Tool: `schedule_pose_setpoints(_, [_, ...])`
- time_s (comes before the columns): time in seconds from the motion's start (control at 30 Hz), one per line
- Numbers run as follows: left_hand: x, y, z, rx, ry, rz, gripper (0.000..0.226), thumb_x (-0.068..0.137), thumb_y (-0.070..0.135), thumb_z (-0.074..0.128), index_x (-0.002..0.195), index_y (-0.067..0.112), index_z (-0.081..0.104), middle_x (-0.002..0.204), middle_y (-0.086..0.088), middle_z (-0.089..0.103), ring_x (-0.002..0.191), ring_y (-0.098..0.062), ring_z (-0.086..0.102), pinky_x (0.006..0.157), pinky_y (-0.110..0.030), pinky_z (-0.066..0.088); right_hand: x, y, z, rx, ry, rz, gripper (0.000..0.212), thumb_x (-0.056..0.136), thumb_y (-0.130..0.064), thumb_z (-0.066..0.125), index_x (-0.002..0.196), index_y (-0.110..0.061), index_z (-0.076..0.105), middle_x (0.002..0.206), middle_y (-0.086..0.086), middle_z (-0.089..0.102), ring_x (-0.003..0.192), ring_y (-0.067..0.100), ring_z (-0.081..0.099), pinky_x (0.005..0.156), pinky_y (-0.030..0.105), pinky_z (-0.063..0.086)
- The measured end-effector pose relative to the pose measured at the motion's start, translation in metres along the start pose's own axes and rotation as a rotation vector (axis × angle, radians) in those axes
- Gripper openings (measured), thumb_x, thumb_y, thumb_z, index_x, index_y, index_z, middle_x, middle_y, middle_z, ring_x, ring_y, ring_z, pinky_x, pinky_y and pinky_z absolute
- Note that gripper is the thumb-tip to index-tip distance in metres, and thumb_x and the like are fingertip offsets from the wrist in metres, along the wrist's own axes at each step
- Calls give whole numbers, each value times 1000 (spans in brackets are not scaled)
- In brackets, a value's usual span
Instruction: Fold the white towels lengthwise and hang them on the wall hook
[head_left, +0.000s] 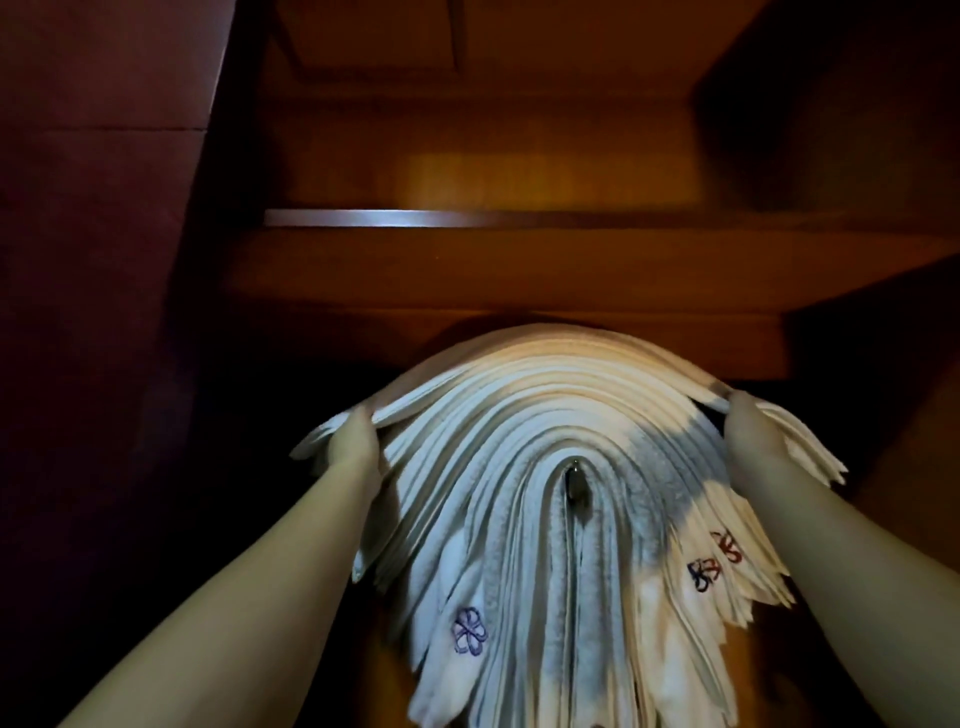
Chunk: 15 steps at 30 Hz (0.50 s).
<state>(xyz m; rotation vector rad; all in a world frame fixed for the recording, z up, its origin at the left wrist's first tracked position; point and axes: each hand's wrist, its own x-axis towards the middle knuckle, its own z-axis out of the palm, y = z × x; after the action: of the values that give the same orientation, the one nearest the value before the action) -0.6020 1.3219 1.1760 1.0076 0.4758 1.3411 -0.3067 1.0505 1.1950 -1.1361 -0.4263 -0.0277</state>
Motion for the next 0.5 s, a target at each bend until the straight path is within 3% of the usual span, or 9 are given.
schedule_pose_setpoints(0.07, [8, -11, -15, 79, 12, -5, 30, 96, 35, 55, 112, 11, 64, 105, -7, 66, 95, -24, 63, 89, -36, 51, -8, 4, -4, 52, -35, 11, 45, 88, -53, 55, 112, -17, 66, 102, 10, 68, 97, 27, 64, 82, 35, 52])
schedule_pose_setpoints(0.17, [11, -31, -27, 88, -56, -16, 41, 95, 34, 59, 128, 11, 61, 119, -7, 67, 99, -23, 64, 87, -37, 55, 19, 23, -17, 7, -4, 21, 81, 54, -72, 64, 115, -19, 67, 108, 11, 71, 95, 29, 68, 91, 44, 54])
schedule_pose_setpoints(0.2, [9, -35, -28, 72, -62, -28, 44, 94, 35, 61, 131, 11, 60, 123, -9, 66, 100, -24, 64, 87, -37, 56, 20, 28, -20, 13, -30, 62, 86, 53, -74, 63, 118, -18, 67, 114, 12, 70, 99, 30, 67, 96, 46, 52])
schedule_pose_setpoints(0.3, [-7, -40, -27, 17, 85, -60, 67, 85, 55, 69, 131, 6, 59, 126, -11, 65, 107, -30, 63, 91, -42, 54, 14, 31, -15, -37, -74, 102, 84, 73, -77, 58, 132, -17, 60, 130, 9, 61, 120, 31, 58, 110, 48, 42])
schedule_pose_setpoints(0.4, [-10, -45, -33, 183, 210, -34, 97, 62, 87, 62, 114, 5, 62, 113, -10, 65, 101, -35, 62, 88, -43, 51, -2, 27, -15, -217, 4, 51, 107, 67, -93, 40, 138, -15, 56, 139, 13, 56, 123, 33, 56, 111, 49, 40])
schedule_pose_setpoints(0.47, [-10, -52, -38, 251, 179, -88, 121, 48, 103, 43, 121, 8, 63, 121, -13, 65, 106, -39, 62, 92, -48, 51, -10, 26, -20, -339, 7, -2, 92, 83, -81, 28, 141, -14, 52, 142, 16, 53, 127, 36, 52, 112, 48, 38])
schedule_pose_setpoints(0.5, [-21, -50, -39, 271, 150, -104, 117, 56, 101, 40, 125, 9, 61, 125, -14, 63, 111, -40, 60, 92, -47, 51, -12, 26, -21, -402, 8, -15, 83, 88, -73, 26, 142, -15, 50, 143, 15, 52, 129, 35, 50, 112, 48, 37])
